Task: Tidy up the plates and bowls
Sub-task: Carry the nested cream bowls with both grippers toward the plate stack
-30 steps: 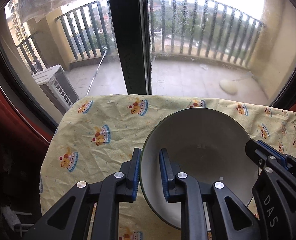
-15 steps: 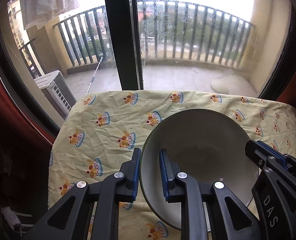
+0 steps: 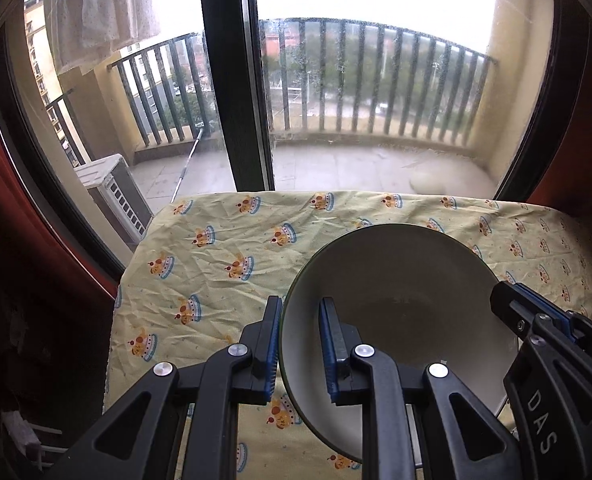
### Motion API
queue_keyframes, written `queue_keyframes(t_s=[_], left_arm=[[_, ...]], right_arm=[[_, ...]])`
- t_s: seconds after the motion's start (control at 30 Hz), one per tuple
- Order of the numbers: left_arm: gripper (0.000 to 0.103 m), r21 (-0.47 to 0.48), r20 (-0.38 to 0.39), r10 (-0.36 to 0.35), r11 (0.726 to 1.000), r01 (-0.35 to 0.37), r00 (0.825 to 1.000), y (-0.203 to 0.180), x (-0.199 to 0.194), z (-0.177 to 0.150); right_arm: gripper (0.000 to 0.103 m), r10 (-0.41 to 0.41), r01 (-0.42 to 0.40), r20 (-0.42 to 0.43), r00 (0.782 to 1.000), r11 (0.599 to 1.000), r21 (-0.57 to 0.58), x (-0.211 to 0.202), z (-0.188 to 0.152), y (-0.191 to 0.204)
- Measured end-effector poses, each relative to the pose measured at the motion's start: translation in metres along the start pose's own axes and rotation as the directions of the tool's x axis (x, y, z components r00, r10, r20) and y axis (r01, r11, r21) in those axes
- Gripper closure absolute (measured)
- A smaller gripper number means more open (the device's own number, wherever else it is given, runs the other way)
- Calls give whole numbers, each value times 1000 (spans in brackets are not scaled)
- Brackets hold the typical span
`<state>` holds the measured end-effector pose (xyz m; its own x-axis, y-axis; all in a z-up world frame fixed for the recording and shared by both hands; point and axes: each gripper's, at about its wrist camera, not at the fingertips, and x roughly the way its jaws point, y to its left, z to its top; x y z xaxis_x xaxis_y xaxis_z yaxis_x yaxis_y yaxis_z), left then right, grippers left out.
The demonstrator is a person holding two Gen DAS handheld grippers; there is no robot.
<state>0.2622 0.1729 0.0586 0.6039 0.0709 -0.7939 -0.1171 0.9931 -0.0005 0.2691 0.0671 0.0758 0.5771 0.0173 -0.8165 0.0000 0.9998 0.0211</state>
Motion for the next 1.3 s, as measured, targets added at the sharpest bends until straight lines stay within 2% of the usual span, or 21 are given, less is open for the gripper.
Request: queue_keyframes(t_s=[0.43, 0.83, 1.3], left_arm=[[87, -21, 34, 35, 999, -35, 999, -57, -37, -15], [87, -47, 19, 65, 997, -64, 998, -122, -56, -33], [87, -50, 8, 65, 997, -64, 998, -185, -74, -64]], right_arm=[[93, 35, -33, 35, 999, 998, -48, -33, -5, -59], [93, 56, -54, 20, 998, 993, -109, -46, -11, -125], [93, 73, -73, -7, 997, 992, -105, -57, -35, -197]])
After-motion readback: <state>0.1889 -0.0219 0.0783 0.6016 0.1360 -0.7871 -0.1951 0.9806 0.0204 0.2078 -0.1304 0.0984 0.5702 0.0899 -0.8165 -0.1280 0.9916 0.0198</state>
